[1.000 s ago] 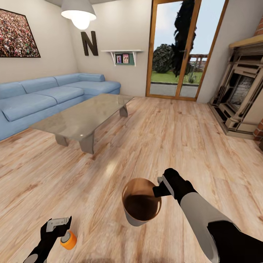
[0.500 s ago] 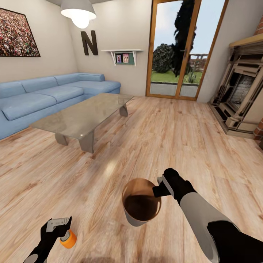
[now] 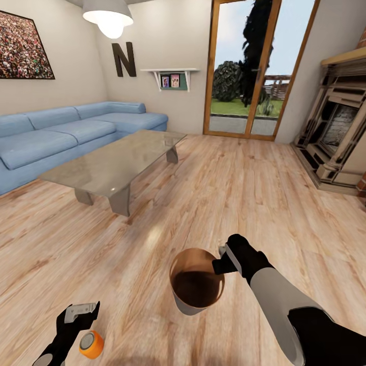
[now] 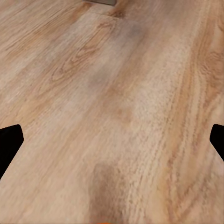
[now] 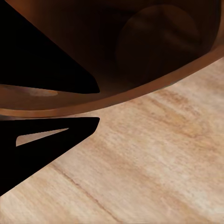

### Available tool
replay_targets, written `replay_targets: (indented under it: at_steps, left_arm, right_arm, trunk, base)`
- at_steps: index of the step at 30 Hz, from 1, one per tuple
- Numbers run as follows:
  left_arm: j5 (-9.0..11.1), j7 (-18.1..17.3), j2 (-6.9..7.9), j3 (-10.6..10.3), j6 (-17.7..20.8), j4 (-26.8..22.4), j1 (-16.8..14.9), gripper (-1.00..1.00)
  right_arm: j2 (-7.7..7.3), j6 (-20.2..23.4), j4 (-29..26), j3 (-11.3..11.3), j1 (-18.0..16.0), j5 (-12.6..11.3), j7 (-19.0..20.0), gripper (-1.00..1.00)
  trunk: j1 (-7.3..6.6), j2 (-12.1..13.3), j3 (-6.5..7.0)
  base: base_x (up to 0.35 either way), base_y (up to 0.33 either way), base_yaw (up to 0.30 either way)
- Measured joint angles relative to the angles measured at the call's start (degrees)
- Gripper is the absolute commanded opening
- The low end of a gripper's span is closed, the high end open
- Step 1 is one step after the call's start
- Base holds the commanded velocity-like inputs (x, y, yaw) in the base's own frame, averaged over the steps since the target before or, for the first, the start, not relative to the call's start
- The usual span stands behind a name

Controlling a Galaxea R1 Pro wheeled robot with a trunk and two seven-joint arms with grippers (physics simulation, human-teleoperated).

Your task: Put the three can of soda from the living room inside the tash can in the kitchen.

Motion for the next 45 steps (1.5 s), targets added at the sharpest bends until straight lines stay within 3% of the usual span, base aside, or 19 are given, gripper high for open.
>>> replay_targets:
  at_steps: [9,12,15,21,25,29,36,39,45]
  left_arm:
    - [-0.1,-0.1,0.02,0.3,1.9,0.5,0.0,1.0]
    - [-0.1,-0.2,-0.06,0.3,6.6,3.0,-0.1,1.0]
    - [-0.1,-0.9,-0.1,0.2,8.8,4.9,-0.2,1.0]
    - [-0.2,-3.0,-0.12,0.1,1.4,9.6,-0.3,1.0]
    - [-0.1,-3.3,-0.1,0.1,-1.2,11.4,-0.4,1.0]
    - [0.1,-4.9,0.01,0.1,-1.7,11.8,-0.4,1.0]
    - [0.3,-6.1,0.26,0.1,-1.9,12.0,-0.4,1.0]
    - [0.3,-6.2,0.33,0.1,-1.8,11.9,-0.4,1.0]
    - [0.3,-6.6,0.34,0.1,-1.8,11.9,-0.4,1.0]
  right_arm:
    - [0.18,0.0,0.0,0.0,0.0,-0.1,-0.1,-1.0]
    - [0.15,0.0,0.1,-0.1,0.0,-0.3,-0.1,-1.0]
    - [0.17,0.0,0.1,0.0,0.0,-0.3,-0.1,-1.0]
    - [0.22,0.0,0.1,0.0,0.0,-0.2,-0.1,-1.0]
    - [0.22,0.0,0.1,0.0,0.0,-0.2,-0.1,-1.0]
    - [0.25,0.0,0.1,0.0,0.0,-0.1,-0.1,-1.0]
    - [0.61,0.0,0.1,-0.1,0.0,-0.4,-0.2,-1.0]
    - [0.64,0.0,0.1,0.0,0.0,0.8,-0.4,-1.0]
    - [0.66,0.0,0.1,-0.1,0.0,-1.1,-0.3,-1.0]
  trunk:
    - [0.0,0.0,0.0]
    - [0.0,0.0,0.0]
    - [0.44,-0.8,-0.36]
    - [1.75,-3.2,-1.43]
    - [2.45,-4.4,-2.19]
    - [2.55,-4.5,-3.08]
    - [2.55,-4.5,-3.08]
    - [2.55,-4.5,-3.08]
    - [2.54,-4.5,-3.08]
  base:
    - [0.003,0.0,0.0]
    - [0.0,0.0,0.0]
    - [0.0,0.0,0.0]
    - [0.0,0.0,0.0]
    - [0.0,0.0,0.0]
    - [0.0,0.0,0.0]
    - [0.0,0.017,0.0]
    - [0.0,0.216,0.0]
    - [0.0,0.223,0.0]
